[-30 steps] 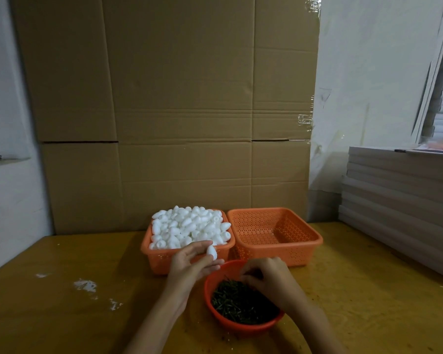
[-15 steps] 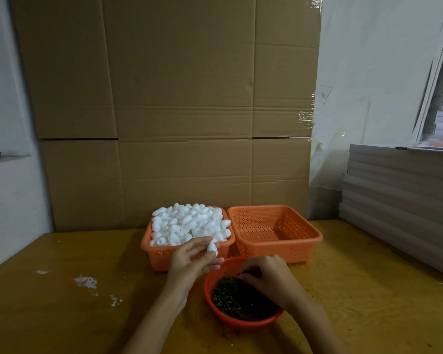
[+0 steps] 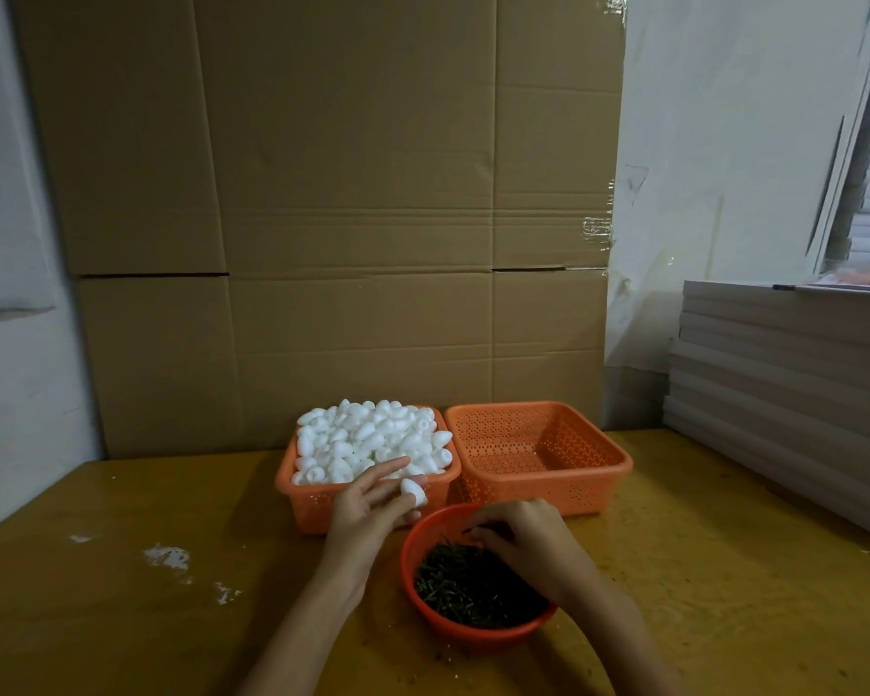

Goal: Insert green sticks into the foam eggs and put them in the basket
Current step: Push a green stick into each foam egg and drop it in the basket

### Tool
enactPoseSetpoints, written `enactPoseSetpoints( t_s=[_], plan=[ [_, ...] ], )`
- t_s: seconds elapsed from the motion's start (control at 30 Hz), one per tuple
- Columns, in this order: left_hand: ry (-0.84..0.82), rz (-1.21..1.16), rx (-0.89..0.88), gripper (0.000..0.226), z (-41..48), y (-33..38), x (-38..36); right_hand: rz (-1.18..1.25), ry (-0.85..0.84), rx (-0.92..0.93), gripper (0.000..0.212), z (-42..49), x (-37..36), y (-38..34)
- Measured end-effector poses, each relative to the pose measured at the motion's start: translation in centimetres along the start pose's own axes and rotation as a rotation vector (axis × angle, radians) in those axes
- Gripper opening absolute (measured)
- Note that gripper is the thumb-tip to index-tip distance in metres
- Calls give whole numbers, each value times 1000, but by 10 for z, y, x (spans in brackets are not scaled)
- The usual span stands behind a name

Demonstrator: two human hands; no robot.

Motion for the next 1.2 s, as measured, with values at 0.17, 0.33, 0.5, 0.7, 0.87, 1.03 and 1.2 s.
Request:
enactPoseSetpoints(
  t_s=[0.17, 0.33, 0.5, 0.7, 0.87, 1.03, 1.2],
  plan=[
    [3, 36, 15, 20, 1, -3, 2, -16, 14, 4, 20, 0, 2, -1],
    [3, 65, 11, 25, 0, -4, 2, -20, 18, 11, 19, -2, 4, -2],
    [30, 39, 10, 39, -1, -2, 0, -21, 31, 5, 18, -2, 5, -3],
    [44, 39, 45, 43, -1, -3, 1, -20, 37, 10, 19, -3, 6, -4],
    [22, 37, 49, 41, -2, -4, 0, -9, 40, 18, 19, -2, 6, -5],
    [11, -18, 45, 36, -1, -5, -1, -7, 50, 8, 19, -3, 8, -5],
    [10, -13, 7, 44, -2, -1, -2, -12, 46, 10, 19, -3, 8, -6]
  ],
)
Point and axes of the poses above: each hand's wrist, its own z-axis towards the middle knuckle, its own x-axis out of the back of the hand, y = z × x, the point moved 3 cm from there along z, towards the middle knuckle, and after that the axes turned 7 degrees about -x, right-handed, at the moved point
